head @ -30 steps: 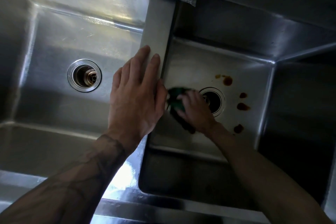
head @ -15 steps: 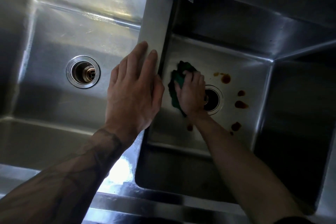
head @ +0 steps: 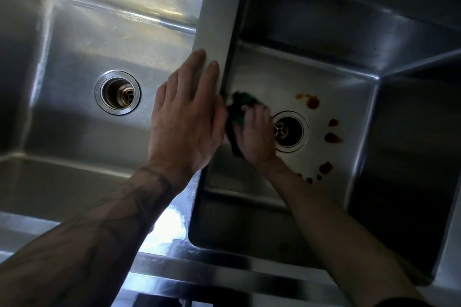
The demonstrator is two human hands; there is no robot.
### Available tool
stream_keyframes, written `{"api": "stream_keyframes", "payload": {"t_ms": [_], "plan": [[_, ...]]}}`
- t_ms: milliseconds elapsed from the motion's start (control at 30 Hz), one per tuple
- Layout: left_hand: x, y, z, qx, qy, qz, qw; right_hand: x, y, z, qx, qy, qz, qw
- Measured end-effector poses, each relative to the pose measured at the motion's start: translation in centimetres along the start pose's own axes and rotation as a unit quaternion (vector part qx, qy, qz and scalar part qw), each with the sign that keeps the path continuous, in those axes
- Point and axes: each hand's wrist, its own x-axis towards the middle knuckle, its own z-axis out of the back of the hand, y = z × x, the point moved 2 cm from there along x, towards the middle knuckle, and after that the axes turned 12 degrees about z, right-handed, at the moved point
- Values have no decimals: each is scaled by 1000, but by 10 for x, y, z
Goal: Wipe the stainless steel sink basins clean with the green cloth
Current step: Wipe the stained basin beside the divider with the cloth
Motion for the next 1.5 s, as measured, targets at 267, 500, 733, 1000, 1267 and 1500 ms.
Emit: {"api": "stream_keyframes", "payload": {"t_ms": [267, 500, 733, 1000, 1267, 1500], "plan": [[1, 1, 0, -5, 5, -1, 1000, -43, -29, 5, -4, 50, 229, 972], [0, -1, 0, -8, 9, -2, 1000, -64, 25, -12, 38, 65, 218, 973], [1, 1, 0, -4, 5, -7, 1000, -44, 0, 0, 36, 30, 121, 992], [1, 1, 0, -8, 5, -5, 1000, -76, -23, 4, 35, 100, 339, 935], [1, 1, 1, -6, 8, -5, 1000, -87, -27, 5, 58, 119, 267, 954], [1, 1, 1, -10, 12, -6, 1000, -60, -51, 12, 8, 16, 57, 998]]}}
